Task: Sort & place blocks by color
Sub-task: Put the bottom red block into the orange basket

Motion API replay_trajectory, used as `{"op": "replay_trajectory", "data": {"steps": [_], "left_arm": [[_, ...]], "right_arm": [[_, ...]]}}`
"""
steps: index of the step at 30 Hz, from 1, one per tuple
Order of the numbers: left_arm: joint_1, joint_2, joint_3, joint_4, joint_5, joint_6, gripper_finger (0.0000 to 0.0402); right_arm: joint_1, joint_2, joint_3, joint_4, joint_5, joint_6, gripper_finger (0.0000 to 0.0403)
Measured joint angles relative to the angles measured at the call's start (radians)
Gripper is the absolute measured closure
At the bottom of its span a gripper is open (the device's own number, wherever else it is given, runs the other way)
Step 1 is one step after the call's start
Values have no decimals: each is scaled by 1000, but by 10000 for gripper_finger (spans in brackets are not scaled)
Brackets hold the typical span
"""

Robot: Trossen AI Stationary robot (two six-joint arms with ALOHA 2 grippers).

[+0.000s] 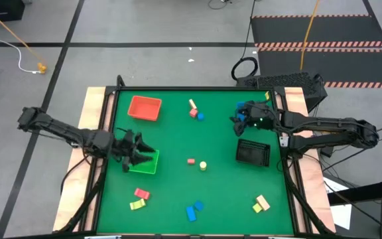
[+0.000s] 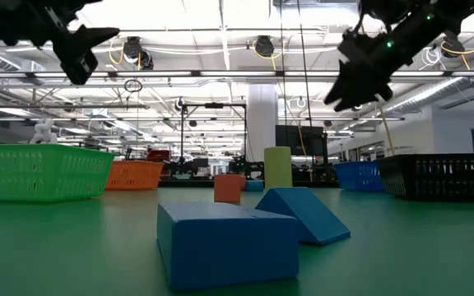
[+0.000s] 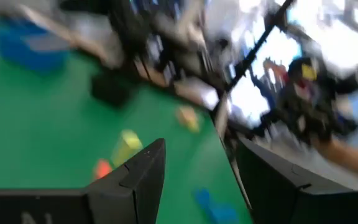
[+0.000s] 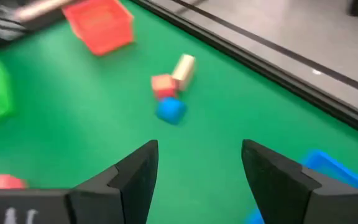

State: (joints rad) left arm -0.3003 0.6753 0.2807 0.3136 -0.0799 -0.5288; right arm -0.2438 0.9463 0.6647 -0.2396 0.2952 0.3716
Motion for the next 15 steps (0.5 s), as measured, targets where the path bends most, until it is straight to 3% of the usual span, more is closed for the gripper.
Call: {"op": "replay_trajectory", "data": {"steps": [7,15], "left_arm": [[-125,209,219,-333,190,-144,206],[-318,397,310,-381,221,-288,206]], "right_arm": [[115,0,0,117,-40,56,181],[247,0,0,264,-38,54,181]]}}
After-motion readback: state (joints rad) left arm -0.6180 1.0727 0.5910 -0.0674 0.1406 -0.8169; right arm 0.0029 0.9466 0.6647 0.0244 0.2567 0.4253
